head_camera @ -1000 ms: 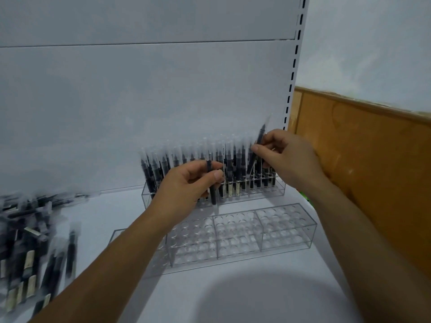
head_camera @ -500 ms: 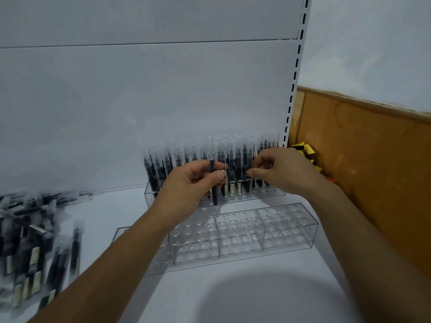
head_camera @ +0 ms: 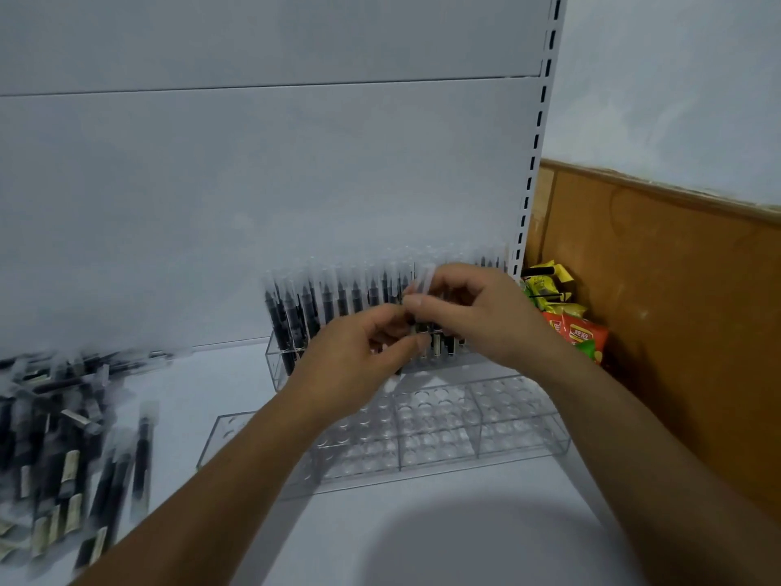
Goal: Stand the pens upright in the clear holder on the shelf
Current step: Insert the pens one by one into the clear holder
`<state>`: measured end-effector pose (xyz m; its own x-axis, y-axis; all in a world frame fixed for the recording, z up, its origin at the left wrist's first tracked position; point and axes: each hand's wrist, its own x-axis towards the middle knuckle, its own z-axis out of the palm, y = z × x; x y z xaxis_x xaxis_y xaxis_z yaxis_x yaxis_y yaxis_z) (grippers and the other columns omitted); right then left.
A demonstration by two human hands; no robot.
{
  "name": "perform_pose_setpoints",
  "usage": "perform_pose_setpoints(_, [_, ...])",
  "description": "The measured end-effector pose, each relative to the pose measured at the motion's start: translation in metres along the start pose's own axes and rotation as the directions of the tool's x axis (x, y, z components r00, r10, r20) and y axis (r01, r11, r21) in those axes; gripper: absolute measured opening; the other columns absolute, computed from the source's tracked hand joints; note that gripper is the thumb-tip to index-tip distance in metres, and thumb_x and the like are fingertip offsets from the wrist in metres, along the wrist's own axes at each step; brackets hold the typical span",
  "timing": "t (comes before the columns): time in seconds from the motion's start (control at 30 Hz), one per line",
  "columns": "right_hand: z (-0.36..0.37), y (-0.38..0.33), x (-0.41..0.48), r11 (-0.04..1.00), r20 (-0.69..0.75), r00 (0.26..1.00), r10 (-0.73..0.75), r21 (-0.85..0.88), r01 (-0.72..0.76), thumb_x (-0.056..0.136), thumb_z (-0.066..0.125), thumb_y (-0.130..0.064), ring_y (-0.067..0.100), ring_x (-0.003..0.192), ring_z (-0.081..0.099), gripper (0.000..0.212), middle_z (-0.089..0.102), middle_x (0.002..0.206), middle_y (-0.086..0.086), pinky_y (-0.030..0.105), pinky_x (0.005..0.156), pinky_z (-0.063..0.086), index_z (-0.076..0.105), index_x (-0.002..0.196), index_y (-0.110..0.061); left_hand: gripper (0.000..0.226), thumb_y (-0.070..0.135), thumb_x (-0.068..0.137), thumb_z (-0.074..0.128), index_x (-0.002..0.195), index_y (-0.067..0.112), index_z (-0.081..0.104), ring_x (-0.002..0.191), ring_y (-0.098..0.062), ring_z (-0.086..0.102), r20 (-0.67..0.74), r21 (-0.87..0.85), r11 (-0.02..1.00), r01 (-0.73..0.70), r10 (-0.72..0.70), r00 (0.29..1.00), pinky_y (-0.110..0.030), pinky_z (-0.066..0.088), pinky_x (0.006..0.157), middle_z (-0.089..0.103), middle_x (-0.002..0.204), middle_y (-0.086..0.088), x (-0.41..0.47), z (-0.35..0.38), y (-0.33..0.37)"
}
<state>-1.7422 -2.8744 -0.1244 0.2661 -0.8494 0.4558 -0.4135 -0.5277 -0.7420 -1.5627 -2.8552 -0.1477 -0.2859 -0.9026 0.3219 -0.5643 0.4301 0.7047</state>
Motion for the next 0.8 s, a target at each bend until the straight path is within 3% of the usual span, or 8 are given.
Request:
perform_pose_setpoints(0.07, [-0.013, 0.003, 0.002, 0.991, -0.125, 0.991, 0.052, 0.125, -0.036, 0.091, 0.065, -0.028, 0.01, 0.064, 0.064, 0.013, 0.07, 0.08, -0.007, 0.026, 0.06, 0.055, 0.071, 0.093, -0.017, 0.04, 0.053, 0.089, 0.056, 0.126, 0.04, 0.054, 0.107, 0.003, 0.055, 0.059, 0.198, 0.98, -0.024, 0.012, 0.998, -0.033, 0.047, 0.098, 0.059, 0.12, 0.022, -0.001, 0.002, 0.003])
perform_pose_setpoints(0.13, [-0.027, 0.008, 0.003, 0.978, -0.288, 0.954, 0.089, 0.205, -0.03, 0.094, 0.061, -0.025, 0.005, 0.059, 0.06, 0.013, 0.071, 0.087, -0.001, 0.02, 0.056, 0.049, 0.069, 0.095, -0.014, 0.053, 0.061, 0.089, 0.048, 0.137, 0.04, 0.044, 0.122, 0.002, 0.042, 0.114, 0.351, 0.934, -0.063, 0.024, 0.993, -0.031, 0.038, 0.105, 0.044, 0.138, 0.022, -0.002, 0.003, 0.005])
perform_pose_setpoints(0.27, [-0.043, 0.022, 0.006, 0.995, -0.471, 0.881, 0.045, 0.096, 0.0, 0.095, 0.061, -0.027, 0.003, 0.059, 0.058, 0.008, 0.068, 0.085, 0.0, 0.023, 0.057, 0.05, 0.068, 0.094, -0.023, 0.056, 0.064, 0.091, 0.04, 0.142, 0.042, 0.037, 0.135, 0.002, 0.028, 0.19, 0.419, 0.903, -0.091, 0.011, 0.982, -0.035, 0.028, 0.113, 0.032, 0.149, 0.023, -0.002, 0.003, 0.005])
perform_pose_setpoints(0.47, [-0.037, 0.032, 0.01, 0.993, -0.417, 0.909, -0.015, -0.111, -0.035, 0.094, 0.063, -0.029, 0.008, 0.068, 0.062, 0.011, 0.068, 0.083, -0.01, 0.03, 0.063, 0.053, 0.069, 0.096, -0.021, 0.054, 0.063, 0.091, 0.038, 0.139, 0.04, 0.043, 0.132, 0.001, 0.031, 0.207, 0.44, 0.89, -0.121, 0.031, 0.978, -0.034, 0.03, 0.112, 0.041, 0.144, 0.021, 0.0, 0.003, 0.001])
perform_pose_setpoints(0.8, [-0.038, 0.029, 0.016, 0.952, -0.384, 0.922, -0.05, -0.298, -0.072, 0.094, 0.06, -0.036, 0.004, 0.061, 0.056, 0.018, 0.062, 0.079, -0.019, 0.021, 0.057, 0.04, 0.069, 0.101, -0.021, 0.049, 0.061, 0.093, 0.038, 0.136, 0.039, 0.047, 0.13, 0.002, 0.031, 0.203, 0.451, 0.881, -0.144, 0.056, 0.978, -0.029, 0.028, 0.108, 0.043, 0.142, 0.021, 0.002, 0.005, -0.002])
